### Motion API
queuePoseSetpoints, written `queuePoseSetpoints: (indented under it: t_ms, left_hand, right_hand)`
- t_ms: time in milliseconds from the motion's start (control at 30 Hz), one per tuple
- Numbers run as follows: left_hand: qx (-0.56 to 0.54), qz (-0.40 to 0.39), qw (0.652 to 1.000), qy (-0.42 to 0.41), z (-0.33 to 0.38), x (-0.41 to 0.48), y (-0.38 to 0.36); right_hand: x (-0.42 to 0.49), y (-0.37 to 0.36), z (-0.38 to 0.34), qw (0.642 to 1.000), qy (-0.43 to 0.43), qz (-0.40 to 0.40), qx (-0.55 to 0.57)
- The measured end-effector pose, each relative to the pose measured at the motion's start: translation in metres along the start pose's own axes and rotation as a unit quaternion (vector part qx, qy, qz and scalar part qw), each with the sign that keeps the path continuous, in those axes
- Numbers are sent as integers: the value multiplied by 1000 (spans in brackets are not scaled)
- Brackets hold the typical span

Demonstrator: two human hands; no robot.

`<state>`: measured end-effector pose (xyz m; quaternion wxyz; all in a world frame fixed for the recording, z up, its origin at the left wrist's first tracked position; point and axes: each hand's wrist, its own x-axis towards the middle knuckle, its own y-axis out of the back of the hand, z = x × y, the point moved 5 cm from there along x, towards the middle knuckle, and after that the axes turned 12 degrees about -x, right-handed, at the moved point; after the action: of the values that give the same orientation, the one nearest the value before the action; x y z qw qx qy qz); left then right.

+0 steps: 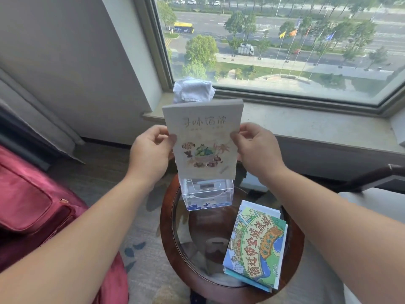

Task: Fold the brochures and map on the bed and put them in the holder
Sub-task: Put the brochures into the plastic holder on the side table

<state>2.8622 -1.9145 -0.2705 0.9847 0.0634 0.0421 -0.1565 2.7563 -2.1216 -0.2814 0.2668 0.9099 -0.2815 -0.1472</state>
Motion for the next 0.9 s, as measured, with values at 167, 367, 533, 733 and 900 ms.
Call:
queuePoseSetpoints:
  t_ms: [167,367,533,733,900]
  left_hand:
    - [-15,38,998,-48,12,15,-3]
    - [-6,58,997,-50,-1,24,-4]
    - [-3,53,998,-41,-11,27,-3]
    - [1,50,999,-18,-31,26,-2]
    - [13,45,999,6,-52,23,-7]
  right_hand:
    - [19,10,-20,997,43,50,-32]
    - [31,4,-12,997,32,47,-49]
    - [33,-2,-7,997,32,43,-58]
    - [32,-17,11,997,16,12,-76]
    - [31,-28,30,993,2,-3,-117]
